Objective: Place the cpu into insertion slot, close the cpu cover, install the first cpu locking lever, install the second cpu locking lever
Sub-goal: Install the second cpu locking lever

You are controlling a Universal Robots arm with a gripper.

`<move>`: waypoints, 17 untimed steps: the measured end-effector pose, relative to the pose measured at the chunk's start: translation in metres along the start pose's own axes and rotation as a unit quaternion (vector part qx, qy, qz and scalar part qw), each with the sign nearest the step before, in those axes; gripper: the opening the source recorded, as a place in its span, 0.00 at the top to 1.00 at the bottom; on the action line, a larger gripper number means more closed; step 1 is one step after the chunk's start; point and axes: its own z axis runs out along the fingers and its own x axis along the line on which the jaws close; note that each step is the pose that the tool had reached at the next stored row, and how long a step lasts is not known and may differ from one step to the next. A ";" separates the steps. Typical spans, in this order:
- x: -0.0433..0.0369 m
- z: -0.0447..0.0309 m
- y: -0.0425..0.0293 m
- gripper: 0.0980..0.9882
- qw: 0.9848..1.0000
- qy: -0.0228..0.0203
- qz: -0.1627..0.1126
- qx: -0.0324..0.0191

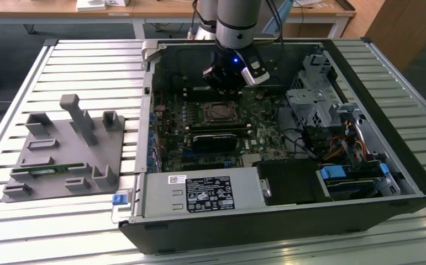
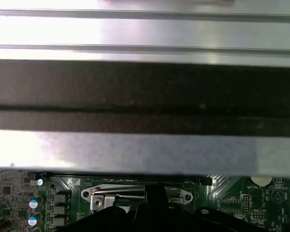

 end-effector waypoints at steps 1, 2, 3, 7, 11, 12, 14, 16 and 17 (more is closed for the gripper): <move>0.0000 0.0000 -0.0002 0.99 1.000 0.000 0.000 0.000; 0.0000 -0.0001 -0.0006 0.99 1.000 0.000 0.000 0.000; 0.0000 -0.0001 -0.0009 0.99 1.000 0.000 0.000 0.000; 0.0000 -0.0002 -0.0035 0.99 1.000 0.000 0.000 0.000; 0.0000 -0.0005 -0.0069 0.99 1.000 0.000 0.000 0.000; 0.0000 -0.0005 -0.0076 0.99 1.000 0.000 0.000 0.000; 0.0000 -0.0006 -0.0091 0.99 1.000 0.000 0.000 0.000; 0.0000 -0.0007 -0.0110 0.99 1.000 0.000 0.000 0.000; 0.0000 -0.0007 -0.0114 0.99 1.000 0.000 0.000 0.000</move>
